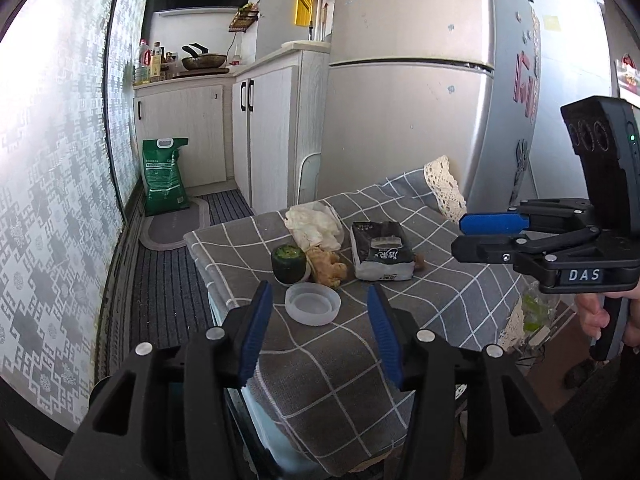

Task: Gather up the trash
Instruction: 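Return both tools from the bin to the table, then grasp the black snack bag with the right tool while the left tool grasps the clear lid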

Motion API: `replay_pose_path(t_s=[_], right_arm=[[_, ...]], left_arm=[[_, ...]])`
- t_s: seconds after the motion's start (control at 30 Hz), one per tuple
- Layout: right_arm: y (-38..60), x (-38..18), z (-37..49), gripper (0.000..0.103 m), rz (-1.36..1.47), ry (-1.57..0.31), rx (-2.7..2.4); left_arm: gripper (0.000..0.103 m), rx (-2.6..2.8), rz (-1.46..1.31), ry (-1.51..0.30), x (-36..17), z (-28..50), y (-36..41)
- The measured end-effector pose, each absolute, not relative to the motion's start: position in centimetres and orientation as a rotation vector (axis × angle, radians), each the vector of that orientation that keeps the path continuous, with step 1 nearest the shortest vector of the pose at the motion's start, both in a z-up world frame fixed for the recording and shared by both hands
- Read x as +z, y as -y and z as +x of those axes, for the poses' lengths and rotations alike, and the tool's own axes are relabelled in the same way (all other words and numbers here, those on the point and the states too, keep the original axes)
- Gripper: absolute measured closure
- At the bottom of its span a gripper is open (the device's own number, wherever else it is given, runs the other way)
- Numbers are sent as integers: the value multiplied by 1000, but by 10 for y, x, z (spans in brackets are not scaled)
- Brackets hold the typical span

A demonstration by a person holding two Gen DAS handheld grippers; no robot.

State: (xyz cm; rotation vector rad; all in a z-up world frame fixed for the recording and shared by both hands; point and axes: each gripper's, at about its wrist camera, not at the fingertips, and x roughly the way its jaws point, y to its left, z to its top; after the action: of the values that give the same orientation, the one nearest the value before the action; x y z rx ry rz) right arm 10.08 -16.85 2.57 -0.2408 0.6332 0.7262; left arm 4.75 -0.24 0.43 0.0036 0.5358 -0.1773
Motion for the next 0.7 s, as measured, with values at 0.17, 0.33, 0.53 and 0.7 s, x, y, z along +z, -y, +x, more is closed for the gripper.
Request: replay_pose_path(t_s=[0.17,0.33,0.53,0.7], right_arm=[[180,23,99,63,-243,-644,726],[191,21,99,63,-251,-652,726],[197,24,108,62,-278,-658,776],[187,31,114,37,-347,-622,888]], left_arm=[[50,-96,42,-631,-6,71,11],[50,-72,69,-687,-10,83,18],[50,-34,83,-750,-17,94,23],[55,-5,66,-781,-19,101,22]])
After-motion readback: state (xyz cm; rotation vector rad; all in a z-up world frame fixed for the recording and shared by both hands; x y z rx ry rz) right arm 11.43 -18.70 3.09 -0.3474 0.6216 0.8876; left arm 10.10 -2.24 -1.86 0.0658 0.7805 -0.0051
